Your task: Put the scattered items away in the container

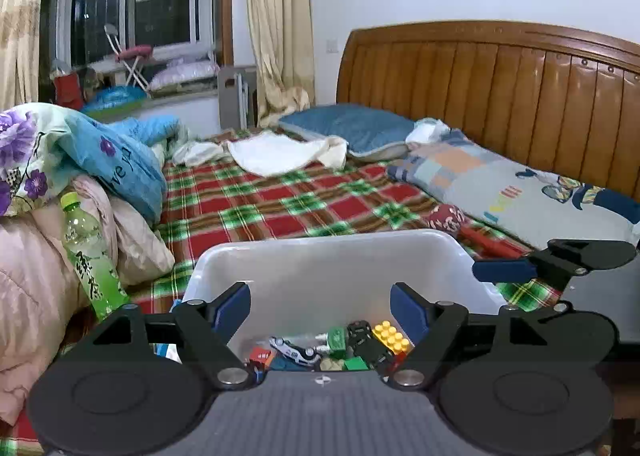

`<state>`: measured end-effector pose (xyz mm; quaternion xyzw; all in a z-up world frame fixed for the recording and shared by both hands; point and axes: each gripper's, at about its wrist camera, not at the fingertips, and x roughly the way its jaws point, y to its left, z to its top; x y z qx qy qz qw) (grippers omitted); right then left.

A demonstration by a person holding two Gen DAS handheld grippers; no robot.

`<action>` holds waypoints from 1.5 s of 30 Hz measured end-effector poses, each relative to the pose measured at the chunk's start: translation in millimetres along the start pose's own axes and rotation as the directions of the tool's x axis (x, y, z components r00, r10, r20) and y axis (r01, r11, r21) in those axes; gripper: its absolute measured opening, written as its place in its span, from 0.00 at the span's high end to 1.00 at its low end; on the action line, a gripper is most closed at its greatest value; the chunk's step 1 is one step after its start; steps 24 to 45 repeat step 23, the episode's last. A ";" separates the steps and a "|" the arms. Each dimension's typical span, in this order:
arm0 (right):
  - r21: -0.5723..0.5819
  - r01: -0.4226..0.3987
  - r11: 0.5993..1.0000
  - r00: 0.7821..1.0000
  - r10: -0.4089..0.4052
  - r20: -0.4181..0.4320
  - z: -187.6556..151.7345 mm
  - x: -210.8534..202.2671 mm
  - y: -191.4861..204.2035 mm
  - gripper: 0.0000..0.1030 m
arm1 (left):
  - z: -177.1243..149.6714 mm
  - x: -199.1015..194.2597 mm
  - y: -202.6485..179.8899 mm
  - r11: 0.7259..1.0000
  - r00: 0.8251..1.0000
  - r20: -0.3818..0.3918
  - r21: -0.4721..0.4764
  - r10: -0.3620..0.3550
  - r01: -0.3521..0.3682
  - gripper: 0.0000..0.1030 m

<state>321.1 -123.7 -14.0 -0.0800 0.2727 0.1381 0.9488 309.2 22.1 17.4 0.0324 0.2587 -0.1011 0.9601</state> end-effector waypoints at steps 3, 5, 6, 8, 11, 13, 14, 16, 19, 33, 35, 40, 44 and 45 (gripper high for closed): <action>-0.047 0.019 0.999 1.000 -0.021 -0.022 6.0 -3.1 2.4 0.21 | 12.4 5.3 2.6 1.000 0.999 -0.050 -0.015 0.008 -0.009 0.22; -0.078 0.041 0.996 0.998 -0.044 -0.045 11.5 -2.8 2.2 0.20 | 21.2 12.8 1.9 1.000 0.996 -0.088 -0.012 0.007 -0.008 0.22; -0.089 0.041 0.995 0.996 -0.048 -0.069 14.8 -1.1 0.7 0.20 | 24.1 17.3 0.3 1.000 0.994 -0.107 -0.006 0.008 -0.008 0.22; -0.104 0.031 0.994 0.993 -0.042 -0.108 18.6 2.7 -2.7 0.20 | 29.1 27.1 -4.8 1.000 0.990 -0.141 0.021 0.005 -0.002 0.22; -0.118 0.030 0.993 0.989 -0.047 -0.137 19.0 7.5 -7.7 0.20 | 31.5 34.8 -10.4 1.000 0.987 -0.159 0.018 -0.004 0.007 0.22; -0.118 0.028 0.993 0.988 -0.045 -0.147 17.4 10.6 -9.6 0.20 | 33.1 41.6 -11.9 1.000 0.982 -0.187 -0.005 -0.031 0.031 0.22; -0.118 0.028 0.993 0.987 -0.046 -0.154 16.6 12.2 -9.8 0.20 | 33.5 45.7 -12.3 0.999 0.978 -0.206 -0.016 -0.037 0.034 0.22; -0.122 0.024 0.992 0.984 -0.044 -0.171 14.8 16.0 -10.9 0.20 | 33.3 52.4 -13.1 0.999 0.972 -0.230 -0.030 -0.045 0.039 0.22; -0.125 0.020 0.992 0.983 -0.042 -0.177 14.4 17.8 -12.3 0.20 | 32.5 54.8 -15.2 0.999 0.971 -0.237 -0.031 -0.029 0.022 0.22; -0.105 0.013 0.994 0.983 -0.032 -0.182 14.8 19.0 -16.0 0.20 | 32.9 49.7 -20.8 0.999 0.977 -0.211 0.028 0.029 -0.023 0.22; -0.105 0.013 0.994 0.983 -0.032 -0.182 14.8 19.0 -16.0 0.20 | 32.9 49.7 -20.8 0.999 0.977 -0.211 0.028 0.029 -0.023 0.22; -0.105 0.013 0.994 0.983 -0.032 -0.182 14.8 19.0 -16.0 0.20 | 32.9 49.7 -20.8 0.999 0.977 -0.211 0.028 0.029 -0.023 0.22; -0.105 0.013 0.994 0.983 -0.032 -0.182 14.8 19.0 -16.0 0.20 | 32.9 49.7 -20.8 0.999 0.977 -0.211 0.028 0.029 -0.023 0.22; -0.105 0.013 0.994 0.983 -0.032 -0.182 14.8 19.0 -16.0 0.20 | 32.9 49.7 -20.8 0.999 0.977 -0.211 0.028 0.029 -0.023 0.22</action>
